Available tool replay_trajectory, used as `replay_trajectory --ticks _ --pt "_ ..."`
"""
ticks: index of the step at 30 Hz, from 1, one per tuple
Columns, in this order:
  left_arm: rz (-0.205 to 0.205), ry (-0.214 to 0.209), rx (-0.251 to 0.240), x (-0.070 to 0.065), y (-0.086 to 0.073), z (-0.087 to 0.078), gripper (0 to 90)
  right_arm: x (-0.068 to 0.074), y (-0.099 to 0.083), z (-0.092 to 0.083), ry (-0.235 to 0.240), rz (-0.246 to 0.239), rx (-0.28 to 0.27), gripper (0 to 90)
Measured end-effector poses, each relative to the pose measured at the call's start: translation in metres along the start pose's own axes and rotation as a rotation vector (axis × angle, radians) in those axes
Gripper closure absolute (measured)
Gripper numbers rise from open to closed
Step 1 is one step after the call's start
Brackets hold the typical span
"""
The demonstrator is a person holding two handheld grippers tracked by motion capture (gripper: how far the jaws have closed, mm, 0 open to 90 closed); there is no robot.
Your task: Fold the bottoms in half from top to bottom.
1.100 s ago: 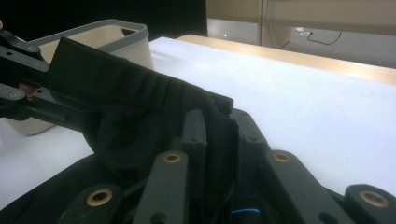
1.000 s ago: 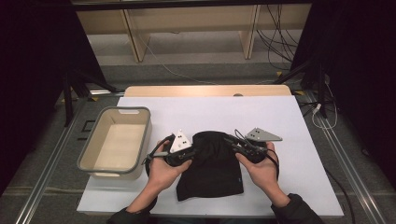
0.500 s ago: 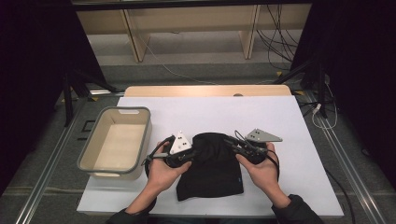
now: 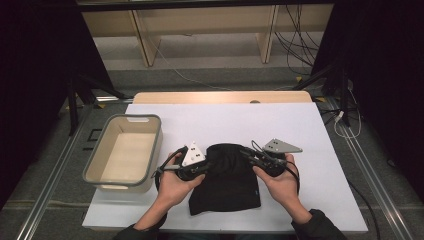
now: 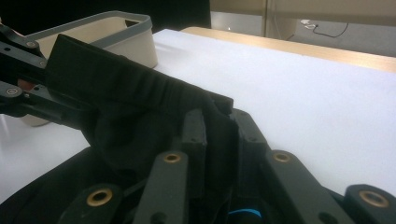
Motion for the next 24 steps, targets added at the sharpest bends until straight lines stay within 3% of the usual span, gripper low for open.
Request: replay_trajectory --ticks 24 --pt "0.016 -0.018 0.018 -0.0044 -0.0041 -0.0020 79.3 0.0018 -0.0053 -0.0019 0.015 0.006 0.020 78.0"
Point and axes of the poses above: each handheld gripper's, and its own axes: z roughly forward along the jaws, y roughly out of its top, x roughly to its left, the point moved 6 cm from there along z, roughly forward along the jaws, and after that the axes turned 2 degrees about -x, right-handed, at the moved point
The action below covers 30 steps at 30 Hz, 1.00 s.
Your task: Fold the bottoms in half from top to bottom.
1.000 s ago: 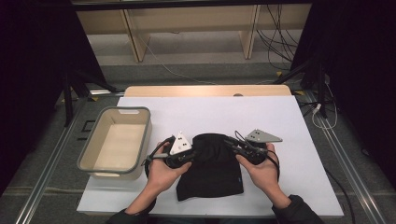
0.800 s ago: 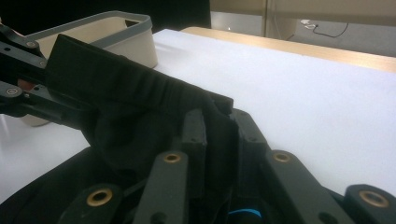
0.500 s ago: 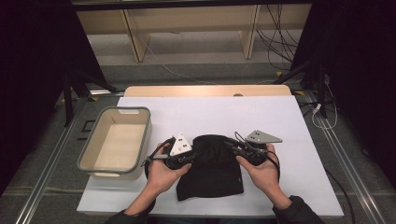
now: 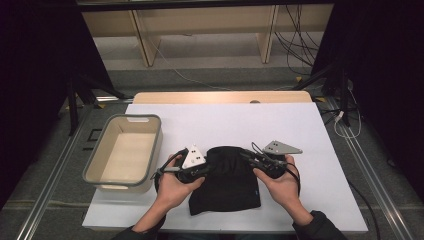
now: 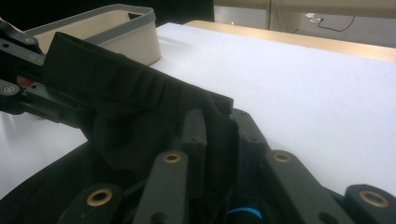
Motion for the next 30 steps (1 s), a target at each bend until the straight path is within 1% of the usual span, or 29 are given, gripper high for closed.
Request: replay_trajectory --ticks 12,18,26,30 --pt "0.009 -0.016 0.016 -0.001 -0.003 -0.001 79.2 0.001 -0.003 -0.002 0.012 -0.001 0.014 78.0" --pt "0.010 -0.024 0.024 -0.001 -0.006 0.000 79.1 0.000 -0.005 -0.002 0.020 0.009 0.024 77.9" --pt "0.026 -0.040 0.041 -0.002 -0.009 0.001 79.0 0.000 -0.008 -0.003 0.027 0.011 0.036 77.9" --pt "0.024 -0.047 0.045 -0.002 -0.011 0.001 78.9 0.000 -0.009 -0.003 0.032 0.014 0.040 77.9"
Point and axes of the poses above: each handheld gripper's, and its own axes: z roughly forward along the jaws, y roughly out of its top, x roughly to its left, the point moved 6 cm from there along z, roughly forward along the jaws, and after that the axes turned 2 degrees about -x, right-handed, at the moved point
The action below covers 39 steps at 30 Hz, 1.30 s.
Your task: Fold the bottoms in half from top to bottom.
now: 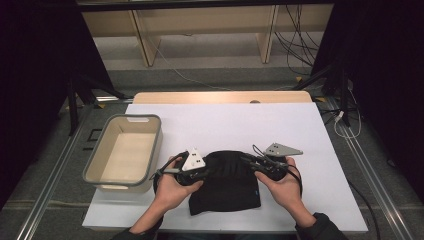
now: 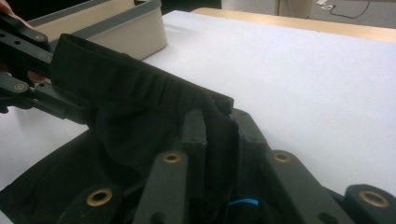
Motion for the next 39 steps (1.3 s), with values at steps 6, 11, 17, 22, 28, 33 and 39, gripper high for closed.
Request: replay_trajectory --ticks 6,11,17,22,28,33,39 --pt "0.007 -0.010 0.011 -0.001 -0.002 0.001 78.9 -0.001 -0.003 -0.001 0.005 0.003 0.010 77.9" --pt "0.012 -0.018 0.020 -0.001 -0.004 0.001 78.8 0.000 -0.004 -0.002 0.010 0.003 0.017 77.9" --pt "0.013 -0.030 0.032 -0.002 -0.007 0.002 78.5 0.001 -0.006 -0.002 0.017 0.004 0.028 77.8" --pt "0.021 -0.036 0.044 -0.003 -0.009 0.003 78.4 0.002 -0.008 -0.003 0.026 -0.002 0.038 77.8" --pt "0.031 -0.046 0.056 -0.003 -0.012 0.004 78.3 0.003 -0.010 -0.004 0.035 -0.009 0.045 77.7" --pt "0.036 -0.051 0.059 -0.003 -0.014 0.004 78.2 0.005 -0.012 -0.005 0.045 -0.010 0.054 77.7" --pt "0.047 -0.062 0.071 -0.004 -0.018 0.005 77.9 0.006 -0.015 -0.006 0.059 -0.014 0.062 77.6"
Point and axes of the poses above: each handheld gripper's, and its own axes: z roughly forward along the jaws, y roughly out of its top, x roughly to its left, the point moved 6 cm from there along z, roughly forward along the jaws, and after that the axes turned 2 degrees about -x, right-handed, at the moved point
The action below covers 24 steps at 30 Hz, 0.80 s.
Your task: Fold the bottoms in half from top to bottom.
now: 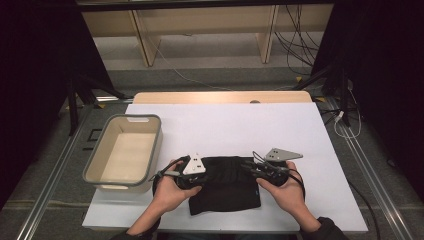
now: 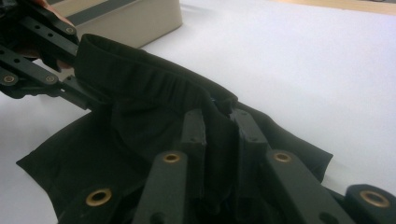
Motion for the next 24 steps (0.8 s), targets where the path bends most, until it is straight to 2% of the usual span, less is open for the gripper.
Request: replay_trajectory --ticks 4,24 --pt "0.016 -0.010 0.006 -0.0004 -0.0025 0.0013 77.1 0.0017 -0.0021 -0.0009 0.009 -0.005 0.011 77.6" --pt "0.037 -0.023 0.020 -0.0033 -0.0094 0.0027 74.7 0.0077 -0.0094 -0.0029 0.048 -0.019 0.035 77.5"
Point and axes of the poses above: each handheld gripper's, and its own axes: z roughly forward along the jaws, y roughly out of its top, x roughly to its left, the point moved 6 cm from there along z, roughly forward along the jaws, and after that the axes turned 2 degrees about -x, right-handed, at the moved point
